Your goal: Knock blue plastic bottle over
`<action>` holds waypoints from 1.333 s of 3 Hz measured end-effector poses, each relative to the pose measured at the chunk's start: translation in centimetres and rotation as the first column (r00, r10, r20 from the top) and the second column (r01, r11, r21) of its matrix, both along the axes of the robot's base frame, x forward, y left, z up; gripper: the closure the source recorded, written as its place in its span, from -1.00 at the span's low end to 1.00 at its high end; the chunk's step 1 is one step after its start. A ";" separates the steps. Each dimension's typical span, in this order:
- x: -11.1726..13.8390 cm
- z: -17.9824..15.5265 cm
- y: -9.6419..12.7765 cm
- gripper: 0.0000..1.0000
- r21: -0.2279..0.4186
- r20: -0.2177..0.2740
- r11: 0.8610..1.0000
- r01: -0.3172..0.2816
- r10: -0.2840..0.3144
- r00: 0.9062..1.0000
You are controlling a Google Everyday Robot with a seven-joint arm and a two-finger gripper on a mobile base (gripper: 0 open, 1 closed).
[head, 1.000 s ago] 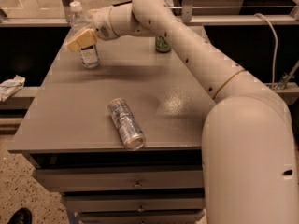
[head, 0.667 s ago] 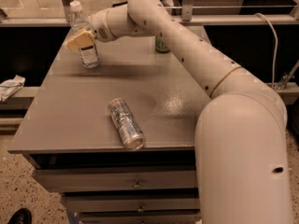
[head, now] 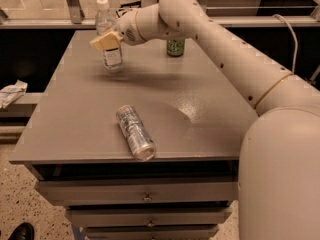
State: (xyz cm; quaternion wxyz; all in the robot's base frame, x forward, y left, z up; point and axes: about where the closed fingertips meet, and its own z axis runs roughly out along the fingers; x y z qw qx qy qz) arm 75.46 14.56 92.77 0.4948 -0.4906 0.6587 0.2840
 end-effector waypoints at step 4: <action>-6.7 -2.2 -12.7 0.97 -0.540 -0.184 0.805 -0.245 0.171 0.968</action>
Offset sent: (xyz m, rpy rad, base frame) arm -0.0521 -0.1629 0.0240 -0.4417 0.0915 0.1592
